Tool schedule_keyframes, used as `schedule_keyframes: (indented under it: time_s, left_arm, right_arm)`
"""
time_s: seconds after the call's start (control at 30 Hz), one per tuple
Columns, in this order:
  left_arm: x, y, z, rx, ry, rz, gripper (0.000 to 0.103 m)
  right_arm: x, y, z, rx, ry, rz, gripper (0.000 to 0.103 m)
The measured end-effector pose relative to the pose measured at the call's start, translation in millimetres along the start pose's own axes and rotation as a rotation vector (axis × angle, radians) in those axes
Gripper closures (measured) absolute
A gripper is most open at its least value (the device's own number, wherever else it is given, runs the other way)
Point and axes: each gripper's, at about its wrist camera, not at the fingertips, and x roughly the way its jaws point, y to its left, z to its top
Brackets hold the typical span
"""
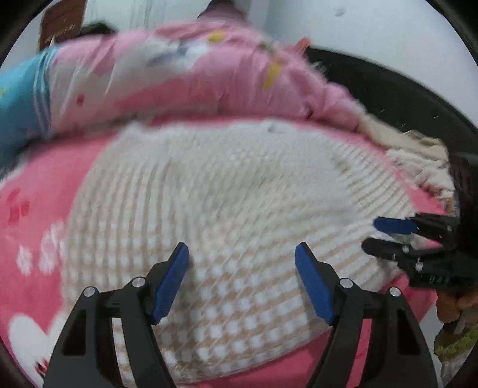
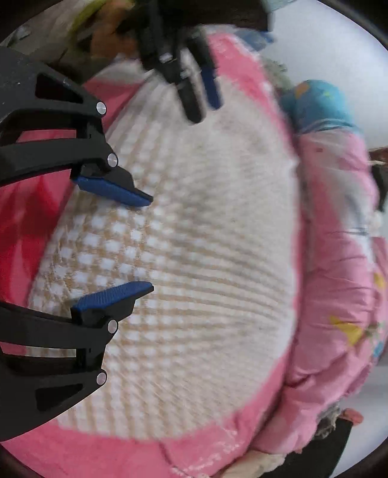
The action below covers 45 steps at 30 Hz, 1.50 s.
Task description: Fold large clothes
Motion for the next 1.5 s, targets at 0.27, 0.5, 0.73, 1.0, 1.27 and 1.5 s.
schedule_keyframes:
  time_s: [0.27, 0.5, 0.73, 1.0, 1.27, 1.5]
  left_arm:
    - [-38.7, 27.1, -14.5, -0.068, -0.107, 0.036, 0.031]
    - [-33.0, 60.9, -32.6, -0.153, -0.07, 0.027, 0.032]
    - [-37.4, 88.0, -49.6, -0.266, -0.075, 0.01, 0.031]
    - [-78.1, 75.2, -52.3, -0.308, -0.111, 0.059, 0.029]
    - [-133.7, 26.7, -71.3, -0.24, -0.138, 0.074, 0.015]
    - [-184.4, -10.4, -66.7, -0.18, -0.216, 0.127, 0.005]
  right_arm:
    - [-49.2, -14.8, -12.0, 0.021, -0.071, -0.136, 0.049]
    - [-27.7, -48.7, -32.9, 0.101, -0.021, -0.191, 0.049]
    - [-36.1, -84.8, -55.9, 0.277, -0.034, -0.138, 0.046]
    - [-82.7, -66.4, -64.3, 0.366, -0.074, -0.074, 0.025]
    - [-124.9, -13.5, -94.6, 0.293, -0.127, -0.12, 0.011]
    - [-152.9, 27.1, -87.9, 0.158, -0.223, -0.214, 0.007]
